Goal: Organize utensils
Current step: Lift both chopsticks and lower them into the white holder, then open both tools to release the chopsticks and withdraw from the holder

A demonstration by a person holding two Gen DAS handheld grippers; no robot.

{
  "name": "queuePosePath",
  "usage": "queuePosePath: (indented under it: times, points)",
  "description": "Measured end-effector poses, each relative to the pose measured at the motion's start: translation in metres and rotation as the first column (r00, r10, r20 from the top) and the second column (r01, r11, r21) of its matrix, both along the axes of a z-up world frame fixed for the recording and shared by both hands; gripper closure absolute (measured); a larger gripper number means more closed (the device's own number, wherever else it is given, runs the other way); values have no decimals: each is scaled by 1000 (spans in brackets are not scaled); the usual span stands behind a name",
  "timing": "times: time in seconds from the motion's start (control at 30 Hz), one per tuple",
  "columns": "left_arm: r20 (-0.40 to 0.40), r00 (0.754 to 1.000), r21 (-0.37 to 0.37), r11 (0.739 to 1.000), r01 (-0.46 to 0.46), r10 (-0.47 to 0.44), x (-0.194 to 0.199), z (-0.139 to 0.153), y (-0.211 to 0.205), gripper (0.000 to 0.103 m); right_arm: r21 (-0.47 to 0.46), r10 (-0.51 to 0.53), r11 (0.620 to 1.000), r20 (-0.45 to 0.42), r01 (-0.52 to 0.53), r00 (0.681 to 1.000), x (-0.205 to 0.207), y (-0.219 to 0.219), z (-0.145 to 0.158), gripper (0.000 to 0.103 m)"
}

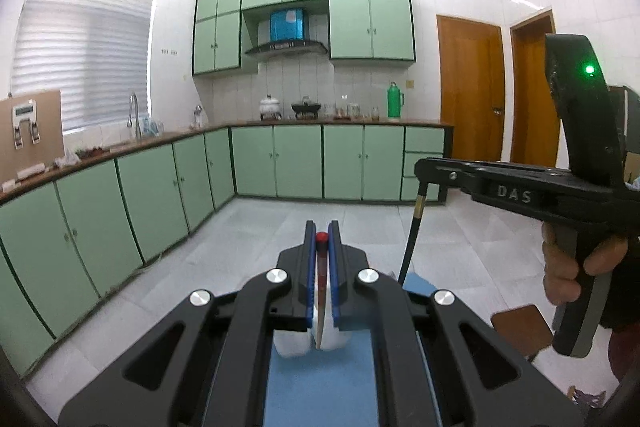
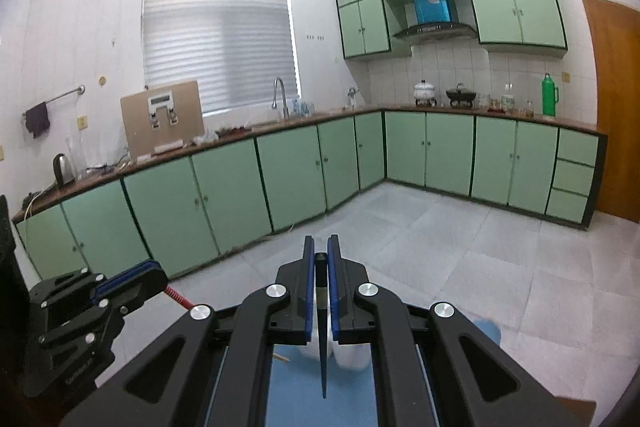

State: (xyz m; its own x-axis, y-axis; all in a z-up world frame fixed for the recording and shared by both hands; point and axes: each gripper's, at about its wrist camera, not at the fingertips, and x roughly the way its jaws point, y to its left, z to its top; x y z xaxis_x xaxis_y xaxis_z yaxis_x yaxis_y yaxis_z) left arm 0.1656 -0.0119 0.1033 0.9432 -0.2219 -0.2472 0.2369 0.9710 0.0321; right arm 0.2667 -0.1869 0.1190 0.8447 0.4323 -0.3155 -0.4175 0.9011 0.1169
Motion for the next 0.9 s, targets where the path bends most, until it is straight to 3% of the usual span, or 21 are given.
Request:
queuePosePath:
  times: [0.17,0.33,0.8,0.9]
  points:
    - [31,999,2,1000,-6,6,40,17,-1,98,13,-24,1000,36,24,999,33,6,15,97]
    - [6,1000,-12,1000,-16,16,80,7,1,98,14,-49,999,54,49,997,64,12,12,97]
    - [-121,992,-37,999,-32,27,173,-67,14,96,-52,-56,997,-68,52,996,128,28,-66,96]
    - [-156,987,-54,998,-41,32,183,-78,22,93,-52,-65,997,-89,60,994,131,25,-77,86]
